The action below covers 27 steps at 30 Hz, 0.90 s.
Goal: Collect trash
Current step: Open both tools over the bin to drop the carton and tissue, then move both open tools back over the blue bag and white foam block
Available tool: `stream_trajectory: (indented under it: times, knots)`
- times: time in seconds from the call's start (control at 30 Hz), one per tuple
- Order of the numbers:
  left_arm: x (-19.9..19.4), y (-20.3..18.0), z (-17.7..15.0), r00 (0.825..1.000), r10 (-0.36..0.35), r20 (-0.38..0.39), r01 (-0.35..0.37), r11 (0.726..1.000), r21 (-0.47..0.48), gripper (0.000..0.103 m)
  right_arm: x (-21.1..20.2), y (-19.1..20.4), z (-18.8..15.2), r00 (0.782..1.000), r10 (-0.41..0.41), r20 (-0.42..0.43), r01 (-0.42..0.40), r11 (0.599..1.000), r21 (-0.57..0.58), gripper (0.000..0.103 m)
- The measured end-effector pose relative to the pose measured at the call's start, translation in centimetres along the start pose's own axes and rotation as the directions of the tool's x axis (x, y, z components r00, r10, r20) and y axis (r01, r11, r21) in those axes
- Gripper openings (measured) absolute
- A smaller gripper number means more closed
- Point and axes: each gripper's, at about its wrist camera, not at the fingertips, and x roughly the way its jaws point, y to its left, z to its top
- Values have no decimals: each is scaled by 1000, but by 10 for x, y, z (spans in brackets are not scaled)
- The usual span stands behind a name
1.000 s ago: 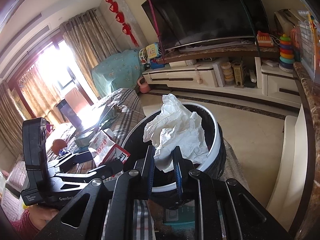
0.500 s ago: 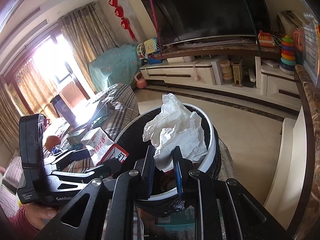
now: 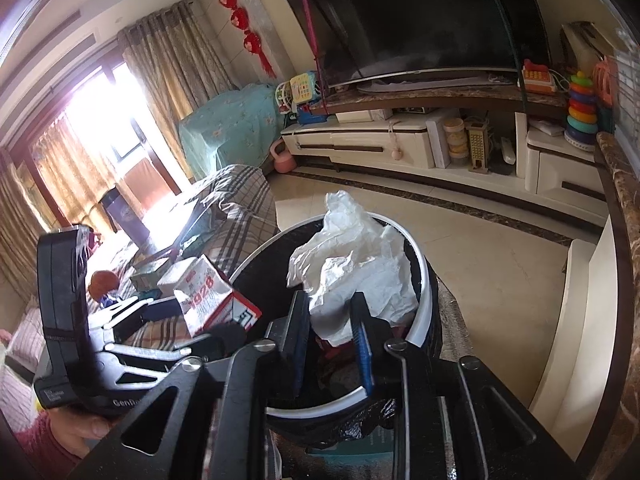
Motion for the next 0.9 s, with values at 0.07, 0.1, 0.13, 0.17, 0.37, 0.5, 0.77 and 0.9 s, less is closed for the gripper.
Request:
stream_trajectory:
  times: [0.07, 0.1, 0.13, 0.17, 0.37, 0.5, 0.77, 0.9]
  knots:
    - [1, 1, -1, 1000, 1, -9, -1, 1000, -3, 92, -3, -3, 0, 1000, 2, 10, -2, 1000, 24, 43]
    - [1, 2, -3, 1000, 1, -13, -1, 1000, -8, 92, -4, -5, 0, 1000, 5, 16, -5, 999, 35, 47]
    - [1, 2, -4, 1000, 1, -15, -1, 1000, -12, 92, -6, -6, -1, 1000, 9, 21, -10, 999, 45, 48]
    - [1, 3, -6, 1000, -2, -18, 2, 1000, -17, 92, -8, -6, -2, 1000, 11, 25, -12, 999, 53, 48]
    - [-13, 10, -22, 1000, -10, 6, 10, 999, -49, 92, -22, 0, -8, 998, 30, 61, -35, 997, 72, 62]
    - [-28, 17, -36, 1000, -14, 22, 16, 997, -74, 92, -29, 10, -15, 996, 54, 75, -59, 995, 78, 64]
    - [-57, 48, -73, 999, 18, 35, -13, 990, -137, 92, -24, 41, -35, 993, 104, 48, -106, 993, 47, 75]
    - [-73, 71, -92, 998, 49, 37, -41, 981, -188, 92, -12, 63, -47, 993, 114, 16, -114, 993, -8, 81]
